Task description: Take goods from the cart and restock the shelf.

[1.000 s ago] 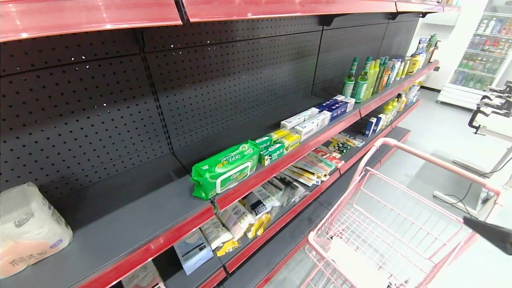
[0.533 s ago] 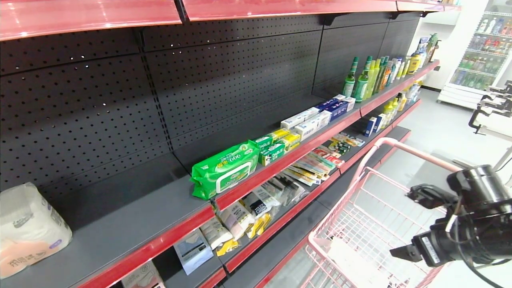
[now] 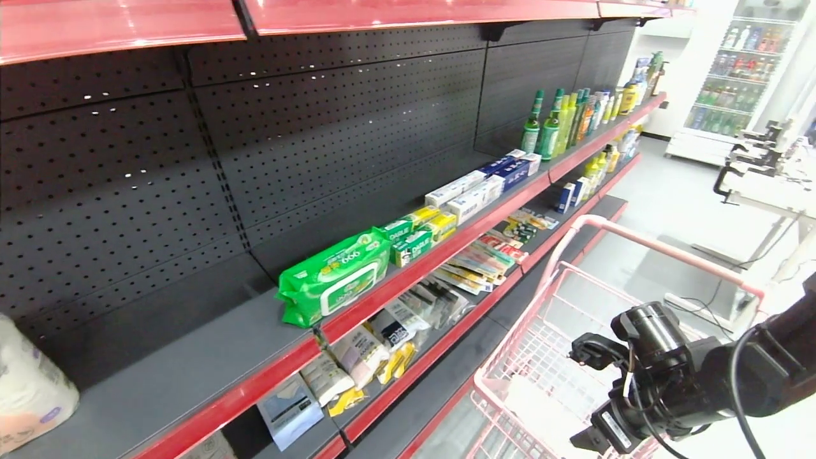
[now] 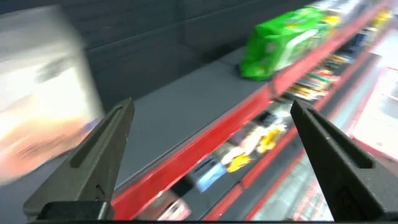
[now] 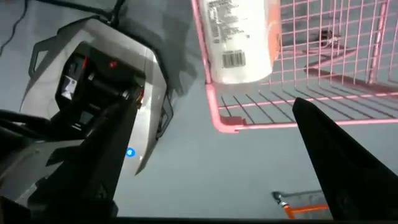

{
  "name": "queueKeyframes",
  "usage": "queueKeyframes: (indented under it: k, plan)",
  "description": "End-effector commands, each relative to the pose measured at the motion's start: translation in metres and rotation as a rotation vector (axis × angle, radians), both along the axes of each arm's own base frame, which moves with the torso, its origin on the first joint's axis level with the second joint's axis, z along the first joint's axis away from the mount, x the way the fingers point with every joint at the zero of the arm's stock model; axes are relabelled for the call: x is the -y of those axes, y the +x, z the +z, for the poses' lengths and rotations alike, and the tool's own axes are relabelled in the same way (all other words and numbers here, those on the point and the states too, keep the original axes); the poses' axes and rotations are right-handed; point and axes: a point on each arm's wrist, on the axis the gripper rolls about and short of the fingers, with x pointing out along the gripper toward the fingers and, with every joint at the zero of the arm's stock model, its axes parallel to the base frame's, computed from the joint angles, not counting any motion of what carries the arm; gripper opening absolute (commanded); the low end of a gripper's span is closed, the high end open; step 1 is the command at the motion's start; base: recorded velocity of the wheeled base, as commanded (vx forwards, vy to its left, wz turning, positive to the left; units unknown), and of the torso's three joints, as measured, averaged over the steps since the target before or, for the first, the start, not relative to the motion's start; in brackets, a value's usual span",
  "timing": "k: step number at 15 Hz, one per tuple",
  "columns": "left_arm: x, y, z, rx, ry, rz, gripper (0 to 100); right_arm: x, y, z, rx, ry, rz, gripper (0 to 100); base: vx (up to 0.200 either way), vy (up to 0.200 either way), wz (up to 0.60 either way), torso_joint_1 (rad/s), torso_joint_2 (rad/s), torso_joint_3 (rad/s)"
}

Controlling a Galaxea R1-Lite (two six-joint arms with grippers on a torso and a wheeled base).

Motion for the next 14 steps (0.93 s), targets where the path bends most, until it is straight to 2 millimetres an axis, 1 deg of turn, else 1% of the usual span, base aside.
queueKeyframes:
  k: [1, 3, 7, 8, 9, 12, 14]
  plan:
    - [0.0, 0.0, 0.0, 0.0, 0.0, 0.003, 100, -0.011, 0.003, -0.023, -0.059, -0.016, 0.042, 100, 0.0, 0.0, 0.0, 0.0, 0.0, 0.0]
    - [0.0, 0.0, 0.0, -0.002, 0.0, 0.001, 100, -0.022, 0.016, -0.023, -0.015, -0.003, 0.067, 100, 0.0, 0.0, 0.0, 0.0, 0.0, 0.0]
    - [0.0, 0.0, 0.0, 0.0, 0.0, 0.001, 100, -0.042, 0.03, -0.023, 0.025, 0.009, 0.122, 100, 0.0, 0.0, 0.0, 0.0, 0.0, 0.0]
    - [0.0, 0.0, 0.0, 0.0, 0.0, 0.001, 100, -0.045, 0.033, -0.025, 0.023, 0.009, 0.132, 100, 0.0, 0.0, 0.0, 0.0, 0.0, 0.0]
    - [0.0, 0.0, 0.0, 0.0, 0.0, 0.003, 100, -0.05, 0.037, -0.032, 0.012, 0.002, 0.14, 100, 0.0, 0.0, 0.0, -0.08, 0.2, 0.1]
    - [0.0, 0.0, 0.0, 0.0, 0.0, 0.001, 100, -0.053, 0.044, -0.043, 0.003, -0.009, 0.163, 100, 0.0, 0.0, 0.0, -0.082, 0.18, 0.087]
    - [0.0, 0.0, 0.0, 0.0, 0.0, 0.001, 100, -0.054, 0.05, -0.045, 0.009, -0.012, 0.171, 100, 0.0, 0.0, 0.0, -0.093, 0.2, 0.102]
